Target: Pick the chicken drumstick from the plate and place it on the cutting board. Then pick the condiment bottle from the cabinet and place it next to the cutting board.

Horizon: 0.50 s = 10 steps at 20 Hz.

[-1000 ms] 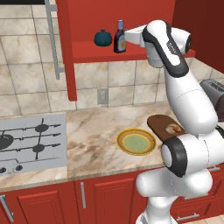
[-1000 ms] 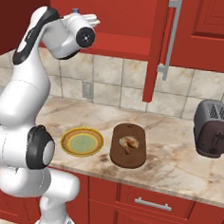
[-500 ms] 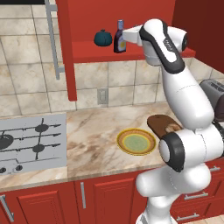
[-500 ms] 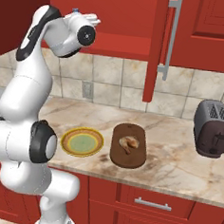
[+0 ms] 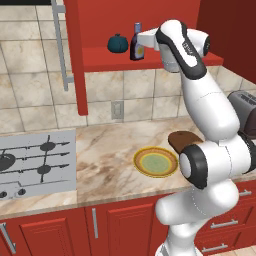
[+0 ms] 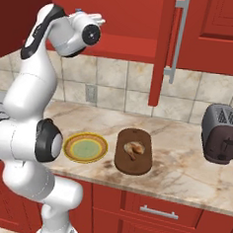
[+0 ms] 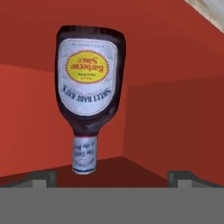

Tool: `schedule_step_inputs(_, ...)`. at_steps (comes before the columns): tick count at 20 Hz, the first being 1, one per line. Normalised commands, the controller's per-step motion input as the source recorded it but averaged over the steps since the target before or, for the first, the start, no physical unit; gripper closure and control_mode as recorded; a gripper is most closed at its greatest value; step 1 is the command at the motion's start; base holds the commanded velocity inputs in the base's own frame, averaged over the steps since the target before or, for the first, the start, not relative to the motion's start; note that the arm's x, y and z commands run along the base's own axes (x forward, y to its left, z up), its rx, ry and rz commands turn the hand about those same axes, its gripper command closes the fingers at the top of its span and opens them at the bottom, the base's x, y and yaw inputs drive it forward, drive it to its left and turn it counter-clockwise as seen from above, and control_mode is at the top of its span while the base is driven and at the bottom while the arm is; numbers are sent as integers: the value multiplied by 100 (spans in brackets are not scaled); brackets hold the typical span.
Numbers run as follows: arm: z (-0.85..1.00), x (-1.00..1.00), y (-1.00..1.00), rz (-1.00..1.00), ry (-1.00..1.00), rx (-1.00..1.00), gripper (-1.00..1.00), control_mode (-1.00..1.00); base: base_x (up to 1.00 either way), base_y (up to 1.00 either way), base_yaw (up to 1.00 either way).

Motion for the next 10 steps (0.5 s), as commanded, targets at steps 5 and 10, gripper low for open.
schedule_step_inputs(5, 0, 18, 2, 0, 0, 0, -100, -100, 0, 0, 0)
schedule_step_inputs(10, 0, 16, 2, 0, 0, 0, -100, -100, 0, 0, 0)
